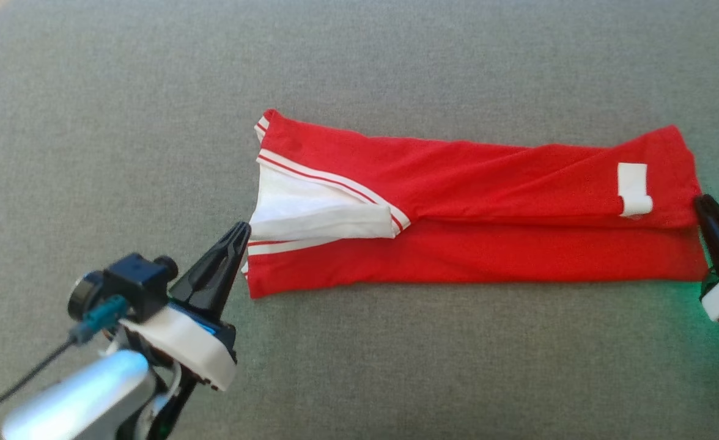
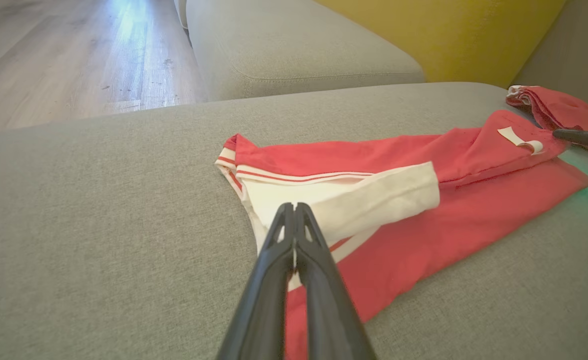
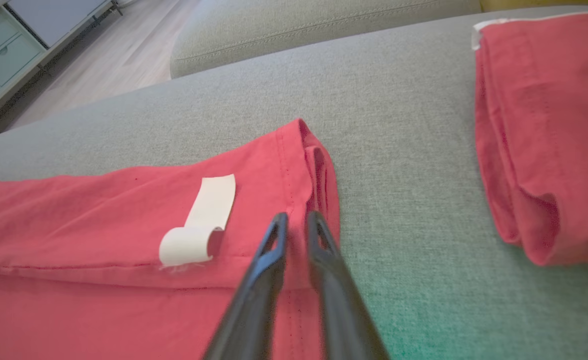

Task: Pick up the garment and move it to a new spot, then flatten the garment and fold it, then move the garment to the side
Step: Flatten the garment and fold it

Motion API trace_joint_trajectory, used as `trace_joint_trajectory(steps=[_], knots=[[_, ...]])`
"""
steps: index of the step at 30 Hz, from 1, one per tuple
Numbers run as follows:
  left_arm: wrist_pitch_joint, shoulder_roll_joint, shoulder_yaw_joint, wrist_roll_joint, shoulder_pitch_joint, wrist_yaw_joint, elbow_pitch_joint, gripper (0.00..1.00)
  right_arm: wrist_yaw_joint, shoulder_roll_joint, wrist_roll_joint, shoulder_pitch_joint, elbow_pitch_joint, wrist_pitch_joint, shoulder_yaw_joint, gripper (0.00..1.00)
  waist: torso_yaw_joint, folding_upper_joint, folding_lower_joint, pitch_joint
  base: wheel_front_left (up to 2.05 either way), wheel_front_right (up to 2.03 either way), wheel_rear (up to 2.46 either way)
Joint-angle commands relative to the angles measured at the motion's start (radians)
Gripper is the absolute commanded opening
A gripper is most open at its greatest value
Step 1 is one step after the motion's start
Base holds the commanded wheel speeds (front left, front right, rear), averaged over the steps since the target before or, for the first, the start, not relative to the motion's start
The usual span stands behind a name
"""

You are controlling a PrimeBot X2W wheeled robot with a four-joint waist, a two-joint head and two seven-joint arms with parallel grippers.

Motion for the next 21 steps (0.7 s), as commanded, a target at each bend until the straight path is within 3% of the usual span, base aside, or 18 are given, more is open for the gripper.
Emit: trace_joint_trajectory(steps=[1, 8, 12, 13, 16, 21], knots=[[-0.02, 0.024, 0.044, -0.003, -0.001, 0.012, -0.002, 1.0, -0.001, -0.018, -0.012, 0.019, -0.021, -0.007, -0.012, 1.0, -0.004, 0.0, -0.0001, -0.015, 0.0, 0.0, 0.0], [-0.094, -0.06, 0.097, 0.048, 0.087, 0.113, 0.06, 1.0, -0.001, 0.063, -0.041, 0.116, -0.028, -0.05, -0.062, 1.0, -0.027, 0.0, -0.0001, -0.115, 0.0, 0.0, 0.0], [-0.1, -0.129, 0.208, 0.141, 0.183, 0.195, 0.044, 1.0, -0.001, 0.126, -0.062, 0.183, -0.03, -0.06, -0.099, 1.0, -0.038, 0.0, -0.0001, -0.164, 0.0, 0.0, 0.0], [-0.1, -0.129, 0.208, 0.141, 0.183, 0.195, 0.044, 1.0, -0.001, 0.126, -0.062, 0.183, -0.03, -0.06, -0.099, 1.0, -0.038, 0.0, -0.0001, -0.164, 0.0, 0.0, 0.0], [-0.101, -0.206, 0.299, 0.246, 0.281, 0.23, 0.014, 1.0, -0.001, 0.172, -0.076, 0.217, -0.026, -0.06, -0.13, 1.0, -0.035, 0.0, -0.0001, -0.187, 0.0, 0.0, 0.0], [-0.101, -0.335, 0.4, 0.42, 0.422, 0.239, -0.004, 1.0, -0.001, 0.231, -0.121, 0.213, 0.004, -0.06, -0.198, 1.0, -0.004, 0.0, -0.0001, -0.199, 0.0, 0.0, 0.0]])
